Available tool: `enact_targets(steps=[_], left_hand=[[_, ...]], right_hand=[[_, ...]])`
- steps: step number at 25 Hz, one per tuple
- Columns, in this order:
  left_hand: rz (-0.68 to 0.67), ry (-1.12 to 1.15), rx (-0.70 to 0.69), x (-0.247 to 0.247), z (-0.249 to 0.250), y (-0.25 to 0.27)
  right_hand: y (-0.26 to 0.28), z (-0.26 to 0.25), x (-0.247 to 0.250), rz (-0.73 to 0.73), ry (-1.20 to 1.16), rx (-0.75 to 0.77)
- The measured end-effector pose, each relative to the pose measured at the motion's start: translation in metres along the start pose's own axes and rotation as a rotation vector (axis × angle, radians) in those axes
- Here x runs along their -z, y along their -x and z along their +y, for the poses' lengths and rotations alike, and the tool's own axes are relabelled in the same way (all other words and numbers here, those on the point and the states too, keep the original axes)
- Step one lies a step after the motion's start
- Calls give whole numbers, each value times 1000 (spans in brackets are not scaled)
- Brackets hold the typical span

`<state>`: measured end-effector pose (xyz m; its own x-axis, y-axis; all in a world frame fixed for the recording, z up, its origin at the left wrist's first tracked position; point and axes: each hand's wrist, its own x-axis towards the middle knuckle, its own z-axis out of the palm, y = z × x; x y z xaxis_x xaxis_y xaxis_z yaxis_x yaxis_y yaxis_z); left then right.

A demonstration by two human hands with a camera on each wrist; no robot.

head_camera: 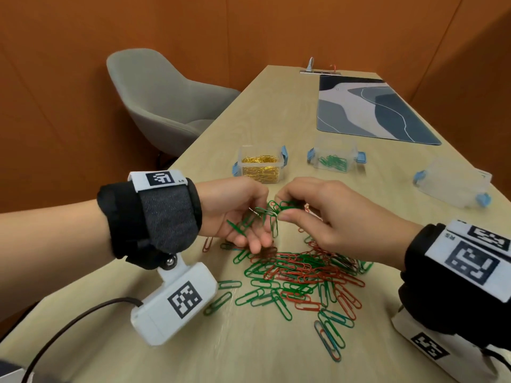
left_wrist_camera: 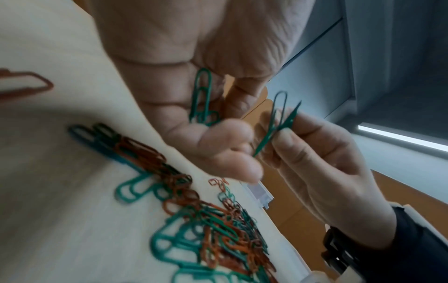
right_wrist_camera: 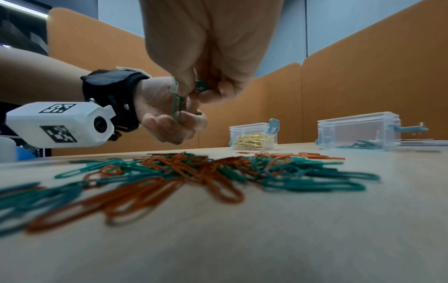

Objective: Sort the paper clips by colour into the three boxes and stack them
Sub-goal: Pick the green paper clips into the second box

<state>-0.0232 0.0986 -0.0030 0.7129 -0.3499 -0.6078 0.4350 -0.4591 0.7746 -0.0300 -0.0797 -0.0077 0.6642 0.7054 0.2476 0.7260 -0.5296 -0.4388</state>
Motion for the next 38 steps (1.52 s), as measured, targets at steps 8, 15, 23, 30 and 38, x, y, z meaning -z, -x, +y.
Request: enact_targets(steps=[8, 15, 23, 30, 38], left_hand=[[-157, 240, 68, -9, 4, 9], [98, -304, 40, 6, -17, 40], [238, -940, -189, 0, -46, 60], [239, -1015, -199, -10, -48, 48], [-10, 31, 45, 8, -38, 43]], right_hand=[[5, -1, 5, 46, -84, -23], [25, 1, 6, -336, 2, -286], [24, -22, 4, -300, -13, -136], [13, -21, -11, -326, 131, -178], [13, -30, -8, -383, 75, -135]])
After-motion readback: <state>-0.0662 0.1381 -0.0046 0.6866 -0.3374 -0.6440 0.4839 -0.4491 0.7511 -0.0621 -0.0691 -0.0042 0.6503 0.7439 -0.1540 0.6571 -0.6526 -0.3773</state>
